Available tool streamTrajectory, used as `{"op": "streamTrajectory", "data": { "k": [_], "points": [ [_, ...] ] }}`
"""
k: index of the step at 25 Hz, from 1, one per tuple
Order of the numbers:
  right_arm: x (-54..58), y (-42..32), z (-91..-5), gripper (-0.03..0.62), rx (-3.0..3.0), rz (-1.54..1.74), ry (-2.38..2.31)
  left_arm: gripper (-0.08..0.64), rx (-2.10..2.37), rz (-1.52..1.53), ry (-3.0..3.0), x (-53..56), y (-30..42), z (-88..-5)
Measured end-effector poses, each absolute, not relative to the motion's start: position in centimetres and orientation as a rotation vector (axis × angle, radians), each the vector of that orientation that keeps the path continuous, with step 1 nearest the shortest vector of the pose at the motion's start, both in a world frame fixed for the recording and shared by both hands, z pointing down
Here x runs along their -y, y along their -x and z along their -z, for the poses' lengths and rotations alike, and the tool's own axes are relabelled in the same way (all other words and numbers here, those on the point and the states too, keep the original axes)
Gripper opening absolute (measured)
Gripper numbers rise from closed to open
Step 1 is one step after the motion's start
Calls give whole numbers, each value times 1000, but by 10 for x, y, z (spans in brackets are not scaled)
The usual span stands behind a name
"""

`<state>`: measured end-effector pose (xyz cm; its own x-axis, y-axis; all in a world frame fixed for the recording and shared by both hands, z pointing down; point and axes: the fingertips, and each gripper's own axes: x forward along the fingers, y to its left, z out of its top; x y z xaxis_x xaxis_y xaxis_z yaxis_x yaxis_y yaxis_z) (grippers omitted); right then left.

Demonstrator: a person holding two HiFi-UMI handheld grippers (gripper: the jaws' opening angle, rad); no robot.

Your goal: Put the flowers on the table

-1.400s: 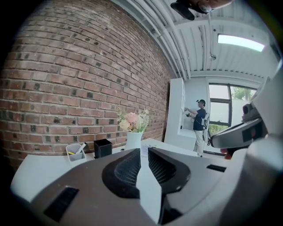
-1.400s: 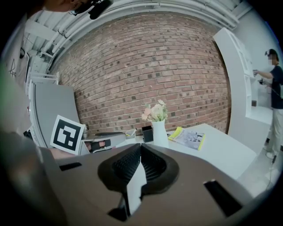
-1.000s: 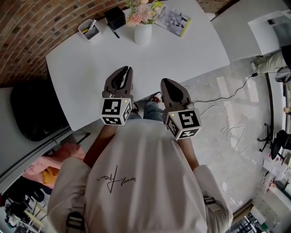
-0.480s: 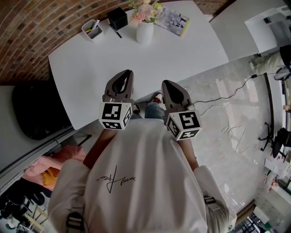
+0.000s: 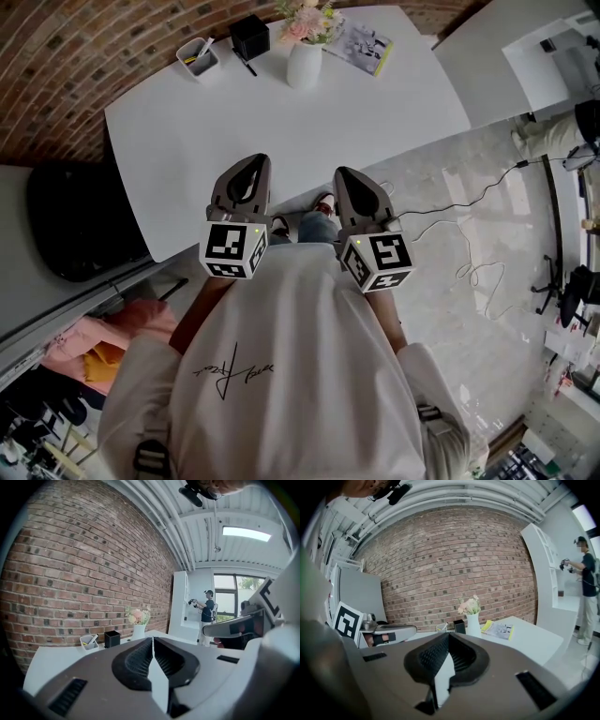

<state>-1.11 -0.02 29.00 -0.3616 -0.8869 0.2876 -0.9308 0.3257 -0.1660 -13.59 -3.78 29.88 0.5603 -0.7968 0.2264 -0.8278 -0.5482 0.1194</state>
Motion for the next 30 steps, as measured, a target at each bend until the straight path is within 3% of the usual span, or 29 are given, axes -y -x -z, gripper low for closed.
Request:
{"op": "streamTrajectory", "data": {
  "k": [30],
  "points": [
    [3,20,-286,25,2422,-422,-1709,11,1384,-166,-2595,39,148,-290]
  ]
}}
